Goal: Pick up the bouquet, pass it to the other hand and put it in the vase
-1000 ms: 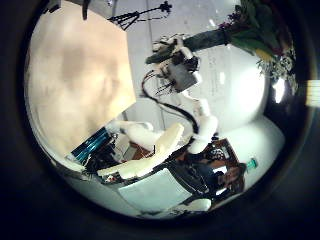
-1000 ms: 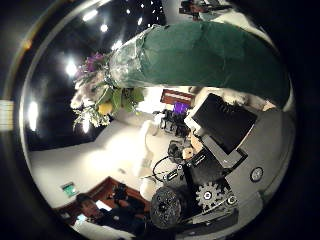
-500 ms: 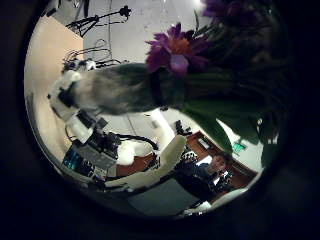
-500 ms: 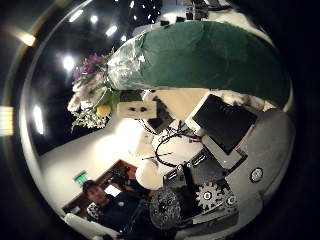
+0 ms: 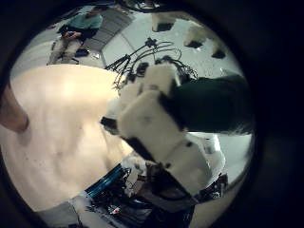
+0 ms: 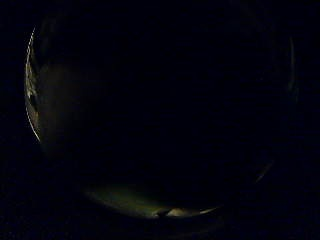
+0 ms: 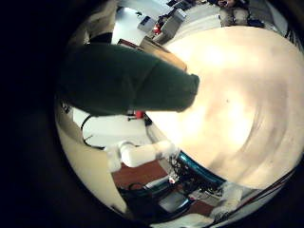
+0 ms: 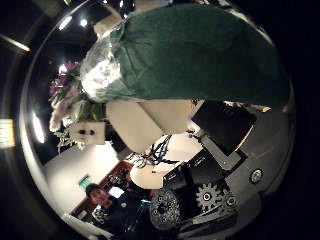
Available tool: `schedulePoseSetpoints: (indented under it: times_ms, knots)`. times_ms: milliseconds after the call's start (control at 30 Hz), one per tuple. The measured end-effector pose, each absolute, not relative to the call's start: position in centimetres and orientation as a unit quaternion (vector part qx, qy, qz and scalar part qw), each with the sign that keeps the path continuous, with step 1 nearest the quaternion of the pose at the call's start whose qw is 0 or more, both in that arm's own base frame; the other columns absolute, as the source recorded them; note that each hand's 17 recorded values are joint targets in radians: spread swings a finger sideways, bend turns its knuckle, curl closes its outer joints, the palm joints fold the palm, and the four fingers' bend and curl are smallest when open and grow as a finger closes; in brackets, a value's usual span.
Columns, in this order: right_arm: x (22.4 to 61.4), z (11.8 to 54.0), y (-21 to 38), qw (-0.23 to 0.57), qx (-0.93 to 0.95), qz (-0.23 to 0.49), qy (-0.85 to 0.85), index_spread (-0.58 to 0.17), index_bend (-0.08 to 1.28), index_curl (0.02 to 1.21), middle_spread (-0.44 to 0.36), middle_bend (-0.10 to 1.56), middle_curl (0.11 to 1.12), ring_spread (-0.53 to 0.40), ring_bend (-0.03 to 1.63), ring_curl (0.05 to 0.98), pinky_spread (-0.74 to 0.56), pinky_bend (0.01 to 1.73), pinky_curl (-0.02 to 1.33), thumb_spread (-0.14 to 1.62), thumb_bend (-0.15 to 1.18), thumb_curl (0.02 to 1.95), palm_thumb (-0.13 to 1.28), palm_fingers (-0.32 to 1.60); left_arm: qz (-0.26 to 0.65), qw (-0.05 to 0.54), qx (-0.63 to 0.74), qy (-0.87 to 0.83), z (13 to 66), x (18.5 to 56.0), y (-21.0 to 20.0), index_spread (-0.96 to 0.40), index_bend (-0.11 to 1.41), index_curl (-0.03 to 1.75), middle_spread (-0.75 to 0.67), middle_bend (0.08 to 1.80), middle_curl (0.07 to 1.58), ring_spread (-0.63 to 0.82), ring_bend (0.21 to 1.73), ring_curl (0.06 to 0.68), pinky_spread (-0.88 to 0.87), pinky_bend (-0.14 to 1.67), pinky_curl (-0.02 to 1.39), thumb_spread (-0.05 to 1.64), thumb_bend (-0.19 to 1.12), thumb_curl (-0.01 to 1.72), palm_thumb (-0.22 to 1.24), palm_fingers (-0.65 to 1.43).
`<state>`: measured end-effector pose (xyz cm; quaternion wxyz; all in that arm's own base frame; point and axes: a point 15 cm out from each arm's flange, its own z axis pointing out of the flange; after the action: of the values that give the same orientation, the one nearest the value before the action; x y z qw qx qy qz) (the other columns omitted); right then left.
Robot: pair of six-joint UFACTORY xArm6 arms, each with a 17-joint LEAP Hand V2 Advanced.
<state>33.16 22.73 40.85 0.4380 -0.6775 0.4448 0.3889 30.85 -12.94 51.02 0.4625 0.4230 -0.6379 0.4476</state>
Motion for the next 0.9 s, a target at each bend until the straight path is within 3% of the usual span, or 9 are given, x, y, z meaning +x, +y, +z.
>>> schedulePoseSetpoints:
  times_ms: [67, 133, 200, 267, 300, 567, 800, 833, 900]
  knots:
    - [33.2, 40.8, 22.7, 0.439, -0.679, 0.386, 0.445, -0.279, 1.06, 1.05, -0.121, 1.41, 0.73, -0.179, 1.45, 0.633, -0.24, 1.15, 1.03, 0.38, -0.01, 1.03, 1.22, 1.13, 0.462, 0.455, 0.429, -0.630, 51.4, 31.2, -12.6, 0.00, 0.13, 0.34, -0.28, 0.83, 0.59, -0.26, 0.87, 0.226, -0.12, 0.40, 0.30, 0.79, -0.02, 0.35, 0.42, 0.91]
    - [33.4, 40.7, 22.5, 0.440, -0.678, 0.383, 0.447, -0.280, 1.06, 1.05, -0.122, 1.41, 0.74, -0.180, 1.45, 0.635, -0.24, 1.15, 1.04, 0.40, -0.01, 1.04, 1.21, 1.12, 0.476, 0.452, 0.436, -0.616, 51.7, 32.0, -12.9, -0.07, 0.15, 0.34, -0.35, 0.86, 0.66, -0.40, 1.03, 0.312, -0.33, 0.56, 0.36, 0.81, -0.01, 0.36, 0.48, 0.99]
    - [33.7, 40.5, 22.6, 0.442, -0.679, 0.376, 0.451, -0.281, 1.06, 1.05, -0.123, 1.41, 0.74, -0.180, 1.45, 0.635, -0.24, 1.15, 1.05, 0.43, -0.01, 1.04, 1.21, 1.12, 0.494, 0.449, 0.445, -0.597, 51.6, 33.1, -13.1, -0.17, 0.17, 0.35, -0.42, 0.84, 0.72, -0.46, 1.21, 0.400, -0.54, 0.78, 0.45, 0.84, -0.01, 0.37, 0.58, 1.08]
    - [34.0, 40.5, 22.4, 0.443, -0.679, 0.368, 0.455, -0.282, 1.05, 1.05, -0.123, 1.41, 0.74, -0.180, 1.45, 0.635, -0.24, 1.14, 1.05, 0.45, -0.01, 1.05, 1.22, 1.12, 0.511, 0.439, 0.452, -0.585, 51.9, 33.5, -12.6, -0.20, 0.19, 0.37, -0.43, 0.84, 0.74, -0.46, 1.23, 0.414, -0.56, 0.82, 0.46, 0.84, -0.01, 0.37, 0.60, 1.08]
    - [34.0, 40.5, 22.4, 0.443, -0.680, 0.367, 0.454, -0.284, 1.05, 1.06, -0.123, 1.40, 0.74, -0.181, 1.45, 0.636, -0.24, 1.14, 1.05, 0.47, -0.01, 1.06, 1.21, 1.12, 0.521, 0.430, 0.455, -0.580, 52.3, 33.6, -12.2, -0.28, 0.22, 0.41, -0.47, 0.85, 0.79, -0.46, 1.29, 0.453, -0.62, 0.98, 0.52, 0.85, 0.00, 0.38, 0.70, 1.16]
    - [34.4, 40.3, 22.2, 0.445, -0.676, 0.367, 0.459, -0.288, 1.05, 1.06, -0.124, 1.39, 0.74, -0.191, 1.44, 0.638, -0.24, 1.13, 1.07, 0.54, -0.01, 1.08, 1.21, 1.12, 0.522, 0.419, 0.467, -0.578, 52.3, 34.6, -12.0, -0.55, 0.42, 0.71, -0.56, 0.95, 0.96, -0.43, 1.41, 0.529, -0.62, 1.23, 0.61, 0.86, -0.03, 0.40, 0.83, 1.10]
    - [34.4, 40.2, 22.2, 0.445, -0.678, 0.363, 0.458, -0.289, 1.04, 1.07, -0.125, 1.39, 0.74, -0.195, 1.44, 0.642, -0.25, 1.13, 1.08, 0.57, -0.01, 1.10, 1.21, 1.12, 0.517, 0.417, 0.469, -0.583, 52.3, 35.0, -12.0, -0.66, 0.38, 0.98, -0.57, 0.97, 1.03, -0.42, 1.44, 0.551, -0.59, 1.29, 0.61, 0.86, -0.02, 0.43, 0.87, 1.08]
    - [34.4, 40.2, 22.2, 0.445, -0.679, 0.363, 0.458, -0.291, 1.02, 1.06, -0.133, 1.35, 0.73, -0.196, 1.41, 0.633, -0.26, 1.13, 1.06, 0.68, -0.07, 1.05, 1.05, 1.09, 0.519, 0.413, 0.467, -0.585, 52.7, 35.0, -12.1, -0.67, 0.37, 1.02, -0.57, 0.97, 1.04, -0.42, 1.45, 0.553, -0.59, 1.29, 0.61, 0.86, -0.02, 0.43, 0.89, 1.09]
    - [34.3, 40.3, 22.2, 0.445, -0.680, 0.361, 0.458, -0.302, 0.91, 1.04, -0.146, 1.30, 0.72, -0.207, 1.38, 0.619, -0.28, 1.14, 1.02, 0.75, -0.06, 0.99, 0.97, 1.04, 0.523, 0.408, 0.466, -0.586, 53.1, 35.1, -12.0, -0.69, 0.34, 1.11, -0.57, 0.99, 1.05, -0.41, 1.46, 0.557, -0.59, 1.28, 0.60, 0.81, -0.01, 0.48, 0.98, 1.08]
